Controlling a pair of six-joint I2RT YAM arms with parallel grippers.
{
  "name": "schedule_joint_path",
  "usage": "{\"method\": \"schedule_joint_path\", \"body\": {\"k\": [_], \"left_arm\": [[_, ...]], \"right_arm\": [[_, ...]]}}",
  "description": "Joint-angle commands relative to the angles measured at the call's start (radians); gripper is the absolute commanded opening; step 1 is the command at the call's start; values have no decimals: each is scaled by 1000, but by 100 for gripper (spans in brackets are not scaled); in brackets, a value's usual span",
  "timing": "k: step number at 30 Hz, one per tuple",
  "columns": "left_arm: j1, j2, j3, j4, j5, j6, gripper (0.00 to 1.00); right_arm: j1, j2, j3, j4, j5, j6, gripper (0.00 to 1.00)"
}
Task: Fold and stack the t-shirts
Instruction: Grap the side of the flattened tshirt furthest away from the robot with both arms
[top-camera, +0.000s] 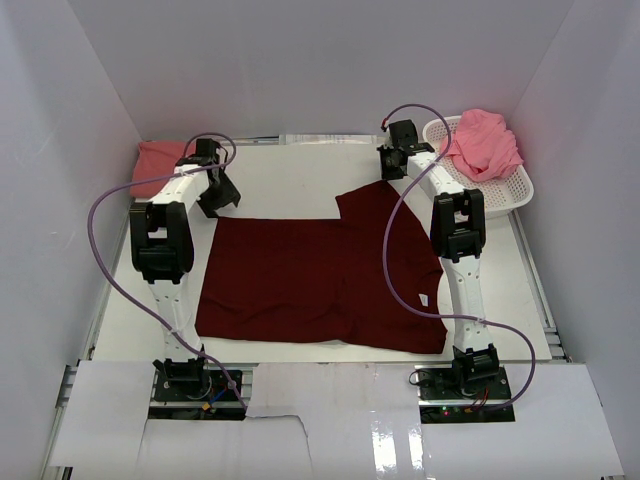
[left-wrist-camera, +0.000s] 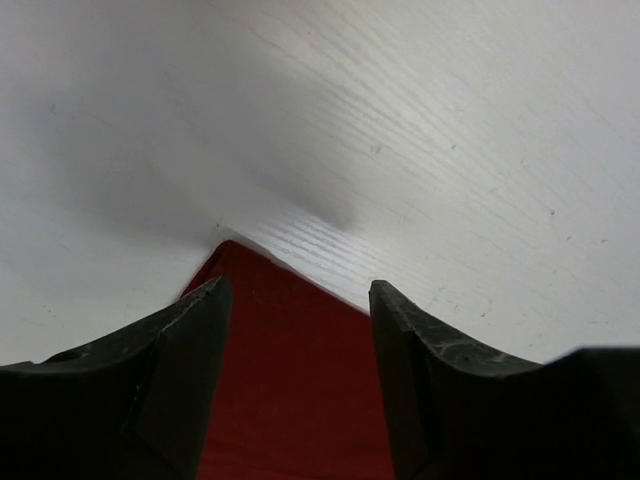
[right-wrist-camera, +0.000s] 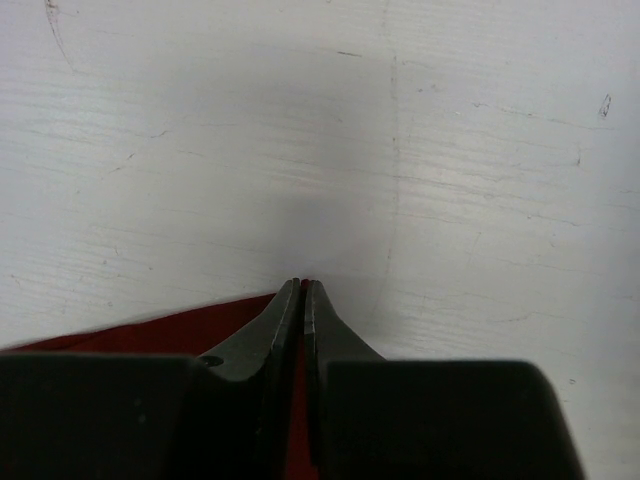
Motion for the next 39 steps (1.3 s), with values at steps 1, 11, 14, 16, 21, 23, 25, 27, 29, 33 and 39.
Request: {"method": "schedule_joint_path", "body": {"k": [1, 11, 14, 16, 21, 23, 25, 27, 29, 33, 39], "left_arm": [[2, -28, -33, 3, -3, -8, 68], [2, -17, -67, 3, -24, -12, 56], [2, 1, -68, -2, -23, -5, 0], [2, 7, -73, -9, -27, -17, 0], [4, 15, -94, -12, -52, -25, 0], [5, 13, -91, -15, -46, -25, 4], [5, 7, -88, -9, -27, -17, 29], [7, -14, -91, -6, -30, -21, 58], [5, -31, -94, 0, -36, -20, 59], [5, -34, -97, -3, -58, -21, 59], [5, -65, -94, 0, -40, -23, 61]], "right_arm": [[2, -11, -14, -50, 27, -15, 8], [2, -19, -24, -50, 24, -13, 8], [2, -23, -26, -48, 22, -13, 8], [2, -25, -26, -50, 22, -15, 8], [1, -43, -40, -44, 12, -10, 8], [2, -49, -44, -41, 13, -10, 8], [2, -49, -41, -42, 16, -12, 11], [2, -48, -43, -44, 16, -15, 11], [2, -48, -46, -44, 18, -15, 11], [2, -40, -43, -44, 8, -10, 11], [2, -42, -41, -47, 10, -12, 10]]}}
